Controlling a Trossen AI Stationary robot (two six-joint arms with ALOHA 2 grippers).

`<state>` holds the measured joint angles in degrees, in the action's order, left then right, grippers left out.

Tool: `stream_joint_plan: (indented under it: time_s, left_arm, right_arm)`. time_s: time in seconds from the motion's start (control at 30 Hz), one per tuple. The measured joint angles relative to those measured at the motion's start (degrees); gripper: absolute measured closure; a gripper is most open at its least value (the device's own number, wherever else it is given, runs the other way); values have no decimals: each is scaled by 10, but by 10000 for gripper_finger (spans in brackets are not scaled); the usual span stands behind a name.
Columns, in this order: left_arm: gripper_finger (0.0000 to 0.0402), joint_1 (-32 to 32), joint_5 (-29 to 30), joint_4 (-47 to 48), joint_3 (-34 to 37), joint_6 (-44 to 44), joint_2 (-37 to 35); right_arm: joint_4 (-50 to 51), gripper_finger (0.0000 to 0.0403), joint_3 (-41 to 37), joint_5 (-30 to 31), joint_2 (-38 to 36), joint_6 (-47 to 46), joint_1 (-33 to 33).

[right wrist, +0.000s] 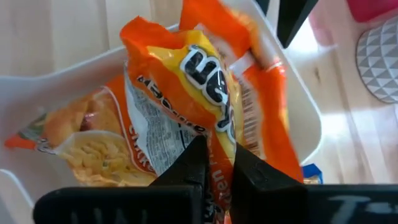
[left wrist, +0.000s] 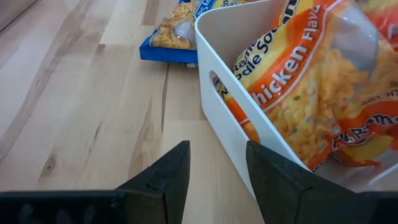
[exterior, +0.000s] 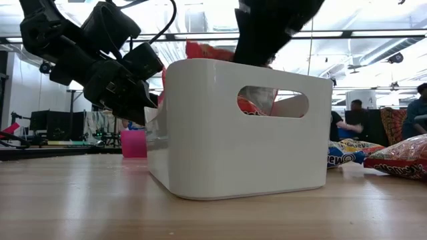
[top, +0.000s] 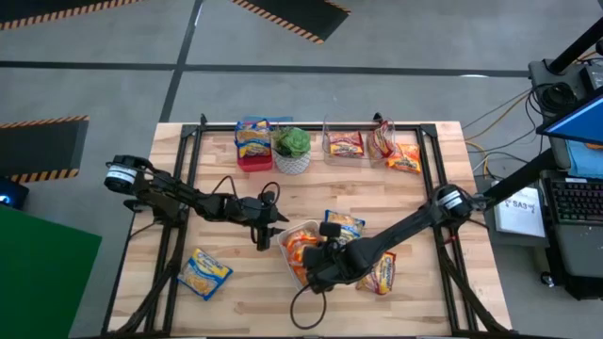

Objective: Sort Maruchan noodles
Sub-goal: Put the orange noodle pack into the white bin

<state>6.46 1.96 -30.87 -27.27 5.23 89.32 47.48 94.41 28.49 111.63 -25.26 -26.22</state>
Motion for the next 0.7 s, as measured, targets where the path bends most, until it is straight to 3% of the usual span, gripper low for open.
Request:
stream_joint_plan:
  time_s: [0.2, 0.53, 0.7]
  left_arm:
    - [261, 1, 0, 0, 0, 0, 0]
    - [261, 2, 0, 0, 0, 0, 0]
    - [261, 2, 0, 0, 0, -1, 0]
  right_arm:
    - [-4, 355, 0, 0, 21, 2, 0]
    - [-4, 261, -1, -7, 5, -31, 0]
    - [-3, 247, -1, -22, -19, -48, 0]
